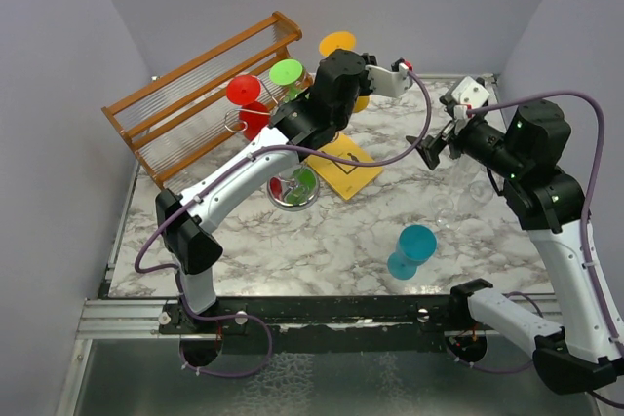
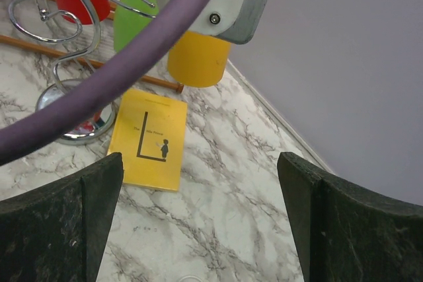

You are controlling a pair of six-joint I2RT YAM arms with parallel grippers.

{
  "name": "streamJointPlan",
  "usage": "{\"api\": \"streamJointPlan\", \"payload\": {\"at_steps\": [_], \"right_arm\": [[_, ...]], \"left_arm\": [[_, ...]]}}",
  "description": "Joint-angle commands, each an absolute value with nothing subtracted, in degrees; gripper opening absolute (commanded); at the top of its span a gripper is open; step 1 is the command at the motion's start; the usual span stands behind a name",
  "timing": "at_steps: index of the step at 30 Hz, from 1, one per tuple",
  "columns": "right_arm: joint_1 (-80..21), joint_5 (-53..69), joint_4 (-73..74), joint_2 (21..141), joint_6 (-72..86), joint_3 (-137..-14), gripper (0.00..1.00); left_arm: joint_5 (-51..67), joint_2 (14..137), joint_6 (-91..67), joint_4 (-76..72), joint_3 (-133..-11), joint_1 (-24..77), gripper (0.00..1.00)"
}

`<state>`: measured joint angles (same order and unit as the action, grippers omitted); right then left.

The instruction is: Place the wine glass upside down on the wine glass rack

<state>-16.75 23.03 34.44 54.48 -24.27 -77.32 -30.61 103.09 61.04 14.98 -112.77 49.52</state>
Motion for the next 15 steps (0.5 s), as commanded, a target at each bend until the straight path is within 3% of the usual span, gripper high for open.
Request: {"api": "streamJointPlan", "payload": {"at_steps": [1, 15], "right_arm": [[-16.2, 25.6, 34.2, 54.3, -23.6, -77.0, 1.0], [-15.2, 26.3, 34.4, 54.8, -23.4, -77.5, 1.0]], "left_arm": [[-34.0, 101.5, 61.8, 17.1, -112.5, 49.7, 0.0], [-33.3, 99.4, 57.3, 26.3, -111.4, 49.7, 0.0]]}}
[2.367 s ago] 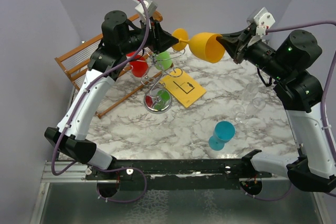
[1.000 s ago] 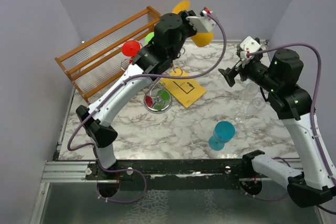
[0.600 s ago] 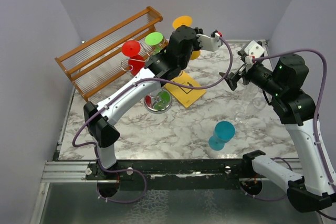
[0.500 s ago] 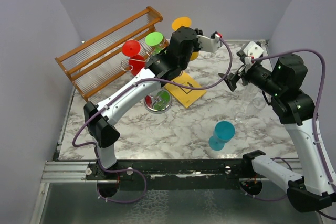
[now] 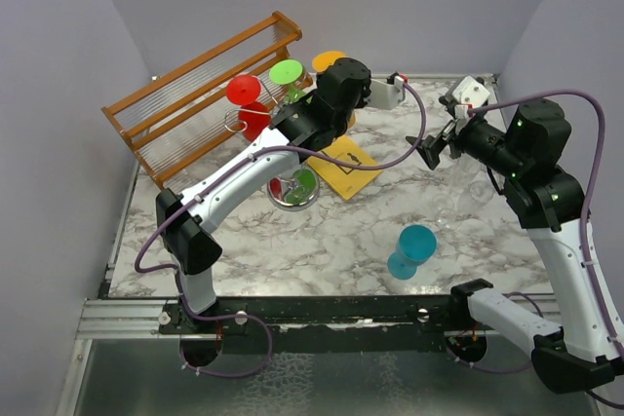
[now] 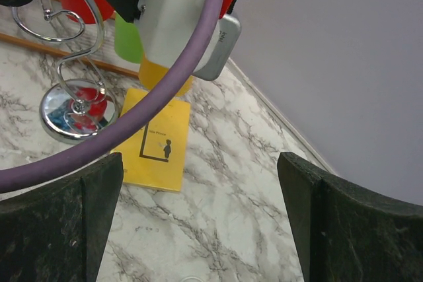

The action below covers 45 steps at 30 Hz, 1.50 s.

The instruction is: Place the wine glass upside down on the wine glass rack

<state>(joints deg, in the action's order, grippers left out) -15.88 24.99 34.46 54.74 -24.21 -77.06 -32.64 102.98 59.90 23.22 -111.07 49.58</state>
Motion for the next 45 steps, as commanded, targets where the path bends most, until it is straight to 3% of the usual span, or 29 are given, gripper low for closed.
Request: {"api": "streamJointPlan", "payload": {"at_steps": [1, 45], "right_arm": [[-15.1, 26.3, 34.4, 54.8, -23.3, -77.6, 0.99], [-12.7, 28.0, 34.1, 55.5, -22.8, -77.4, 1.0]], "left_arm": [[-33.3, 99.2, 56.9, 26.9, -111.2, 49.7, 0.0], [-24.4, 92.8, 51.3, 37.0, -109.2, 51.9, 0.0]]}}
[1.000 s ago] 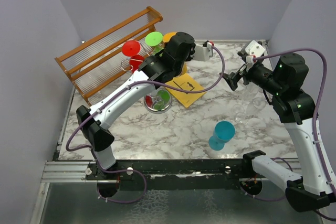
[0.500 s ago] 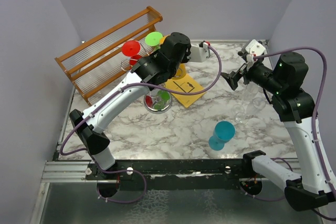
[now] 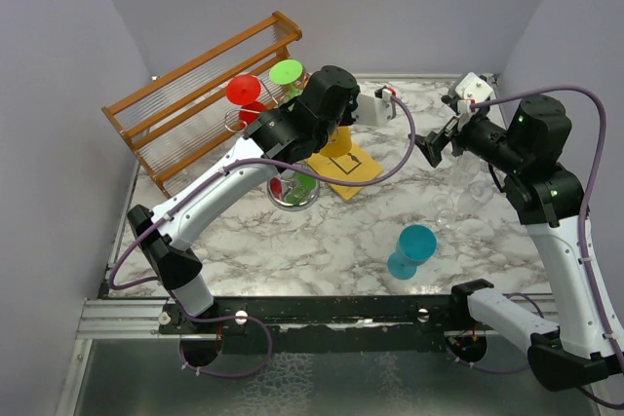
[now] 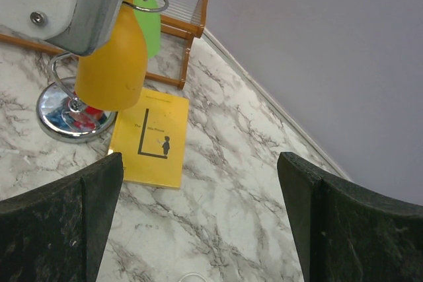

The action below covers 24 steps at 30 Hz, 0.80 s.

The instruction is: Place the wine glass upside down on the wine glass rack

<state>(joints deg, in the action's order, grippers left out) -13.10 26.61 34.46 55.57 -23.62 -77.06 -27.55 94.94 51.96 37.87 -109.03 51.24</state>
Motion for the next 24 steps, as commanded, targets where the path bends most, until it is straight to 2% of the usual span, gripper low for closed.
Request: {"api": "streamJointPlan", "payload": {"at_steps": [1, 17, 24], "right_arm": [[-12.7, 28.0, 34.1, 55.4, -22.8, -77.3, 1.0], [-12.1, 28.5, 34.0, 54.8, -22.6, -76.7, 1.0], [-12.1, 28.7, 33.8, 54.6, -22.7, -76.4, 1.0]], "left_arm": [[-24.0, 92.7, 51.2, 37.1, -109.2, 51.9, 0.0], [-21.1, 95.5, 50.2, 32.1, -110.2, 52.0, 0.0], [-25.1, 96.5, 50.7, 31.2, -110.1, 52.0, 0.0]]}}
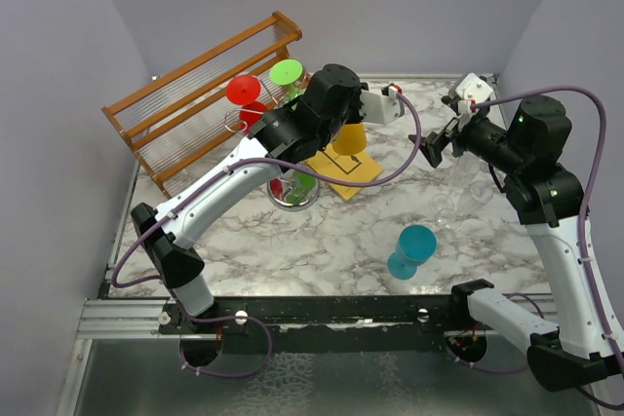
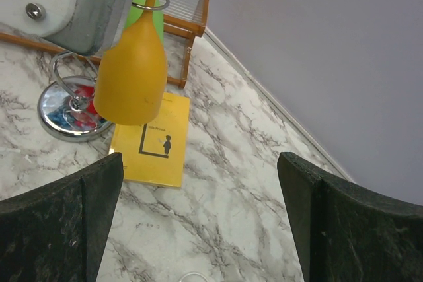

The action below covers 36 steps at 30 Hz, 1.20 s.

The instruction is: Place the wine glass upside down on the wine glass rack

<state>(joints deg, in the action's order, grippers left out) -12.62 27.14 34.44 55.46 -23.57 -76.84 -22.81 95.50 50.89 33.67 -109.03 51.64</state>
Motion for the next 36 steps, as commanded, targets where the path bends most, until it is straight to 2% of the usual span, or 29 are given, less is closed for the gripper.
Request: {"api": "streamJointPlan", "payload": {"at_steps": [1, 8, 16, 29, 33, 36], "right_arm": [[-12.1, 28.7, 33.8, 54.5, -22.7, -76.3, 1.0], [-12.0, 28.7, 33.7, 54.3, -22.6, -76.2, 1.0], [-11.9, 28.9, 33.7, 54.2, -22.6, -76.0, 1.0], [-11.5, 29.2, 33.7, 53.9, -22.8, -75.7, 1.0], [-11.5, 29.1, 33.5, 53.9, -22.8, -75.6, 1.0], [-11.5, 29.0, 33.5, 54.0, -23.0, -75.5, 1.0]], "left_arm": [[-25.9, 96.7, 51.0, 31.2, -110.0, 52.0, 0.0], [-29.0, 96.9, 50.6, 32.9, -110.1, 52.0, 0.0], [-28.3, 95.5, 48.7, 34.8, -108.4, 52.0, 0.08], [-29.3, 96.3, 49.5, 33.1, -107.8, 52.0, 0.08], [-29.2, 96.0, 48.9, 35.0, -108.3, 52.0, 0.1], [-28.1, 95.2, 48.1, 36.3, -108.4, 52.0, 0.16]]}}
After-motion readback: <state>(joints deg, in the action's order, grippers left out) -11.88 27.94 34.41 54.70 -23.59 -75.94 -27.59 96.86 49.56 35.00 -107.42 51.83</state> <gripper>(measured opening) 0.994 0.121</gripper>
